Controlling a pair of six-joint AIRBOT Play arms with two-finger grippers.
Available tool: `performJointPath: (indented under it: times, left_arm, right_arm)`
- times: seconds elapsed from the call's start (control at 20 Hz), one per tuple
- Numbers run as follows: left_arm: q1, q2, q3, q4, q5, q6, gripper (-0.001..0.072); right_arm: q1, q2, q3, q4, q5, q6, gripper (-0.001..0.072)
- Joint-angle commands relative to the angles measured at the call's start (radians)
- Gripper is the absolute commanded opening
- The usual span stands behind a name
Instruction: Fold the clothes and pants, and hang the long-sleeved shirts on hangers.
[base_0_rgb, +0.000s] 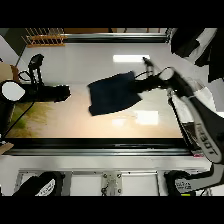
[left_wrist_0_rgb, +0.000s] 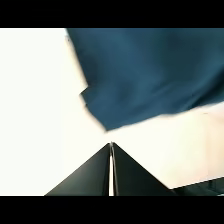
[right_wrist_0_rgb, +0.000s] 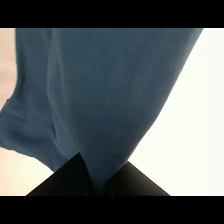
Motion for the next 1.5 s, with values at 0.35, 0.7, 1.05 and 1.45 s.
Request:
performJointPath:
  times: [0.35,0.7,1.05,1.45]
  left_arm:
    - [0.0,0.0,0.0,0.0,-0.004,0.0,0.0007]
    - [0.0,0.0,0.0,0.0,-0.007,0.001,0.0006]
    - [0.0,0.0,-0.001,0.001,-0.007,0.001,0.0006]
    - [0.0,0.0,-0.001,0.001,-0.008,0.002,0.0006]
  right_arm:
    - [-0.75,0.413,0.001,-0.294,0.195,0.203,0.0014]
    - [-0.848,0.589,-0.233,-0.393,0.337,0.297,0.0014]
    - [-0.848,0.793,-0.541,-0.539,0.391,0.335,0.0015]
    - [-0.848,0.814,-0.579,-0.589,0.448,0.334,0.0365]
